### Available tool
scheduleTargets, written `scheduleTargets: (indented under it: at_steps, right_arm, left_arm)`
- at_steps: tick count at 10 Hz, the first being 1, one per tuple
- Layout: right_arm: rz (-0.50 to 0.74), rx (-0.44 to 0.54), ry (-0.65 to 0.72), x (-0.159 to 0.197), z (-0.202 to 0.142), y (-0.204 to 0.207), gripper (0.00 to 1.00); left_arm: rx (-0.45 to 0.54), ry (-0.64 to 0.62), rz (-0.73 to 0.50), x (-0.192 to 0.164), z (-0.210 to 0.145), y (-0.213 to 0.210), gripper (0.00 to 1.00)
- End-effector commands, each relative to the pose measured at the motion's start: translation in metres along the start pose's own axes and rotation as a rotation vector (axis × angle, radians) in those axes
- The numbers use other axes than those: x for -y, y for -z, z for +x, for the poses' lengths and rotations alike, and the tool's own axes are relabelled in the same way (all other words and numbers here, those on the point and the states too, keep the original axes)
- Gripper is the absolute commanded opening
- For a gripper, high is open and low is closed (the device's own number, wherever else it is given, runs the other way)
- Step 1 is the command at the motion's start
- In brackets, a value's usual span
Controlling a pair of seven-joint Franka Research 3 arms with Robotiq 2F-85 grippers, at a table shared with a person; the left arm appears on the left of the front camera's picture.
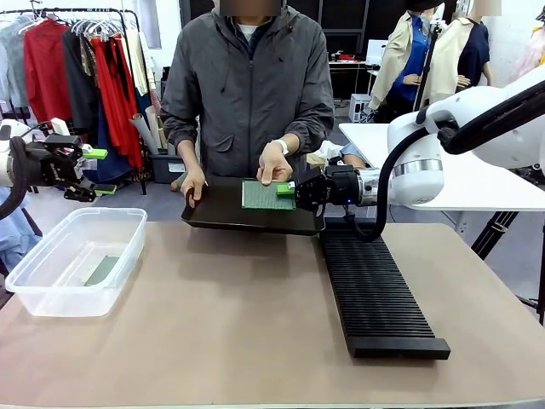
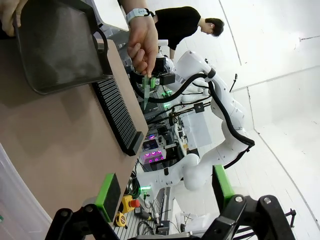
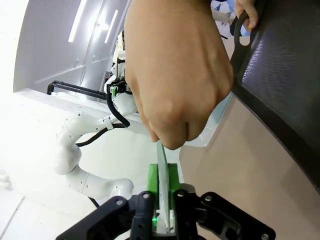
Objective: Sort PCBs into racks and boxes based on the side picked up.
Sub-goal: Pick up the Blank PCB handed by the Human, then if the short side of the Blank PCB is picked up, insert it into the PCB Rack ; if the long side is picked up, place it in the Organizing box.
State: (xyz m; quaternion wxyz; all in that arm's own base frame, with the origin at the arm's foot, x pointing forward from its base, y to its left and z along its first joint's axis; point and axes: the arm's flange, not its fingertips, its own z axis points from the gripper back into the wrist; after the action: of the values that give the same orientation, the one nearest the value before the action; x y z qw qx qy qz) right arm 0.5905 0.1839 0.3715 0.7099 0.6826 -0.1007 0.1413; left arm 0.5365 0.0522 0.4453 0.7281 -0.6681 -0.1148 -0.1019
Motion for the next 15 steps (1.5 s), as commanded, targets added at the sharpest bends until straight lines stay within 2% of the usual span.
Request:
scheduleTargets:
  at_steps: [1,4,5,6,15]
  right_arm:
    - [0.026,0.01,0.0,-0.0025,0.0122,0.0139,0.0]
    - [0.034,-0.006,0.017,-0.0009,0.013,0.012,0.0]
    - [-0.016,-0.016,0.055,-0.0005,0.0133,0.0086,0.0]
    - [0.009,-0.012,-0.005,-0.0002,0.0044,0.0085,0.0]
    - [0.009,-0.012,-0.005,-0.0002,0.0044,0.0085,0.0]
  left_arm:
    - [-0.002,0.004,0.01,0.0031,-0.0018,-0.0003,0.96]
    - [-0.002,0.004,0.01,0.0031,-0.0018,-0.0003,0.96]
    - [-0.002,0.004,0.01,0.0031,-0.0018,-0.0003,0.96]
    - [-0.002,0.004,0.01,0.0031,-0.0018,-0.0003,0.96]
    - [-0.002,0.004,0.01,0.0031,-0.0018,-0.0003,0.96]
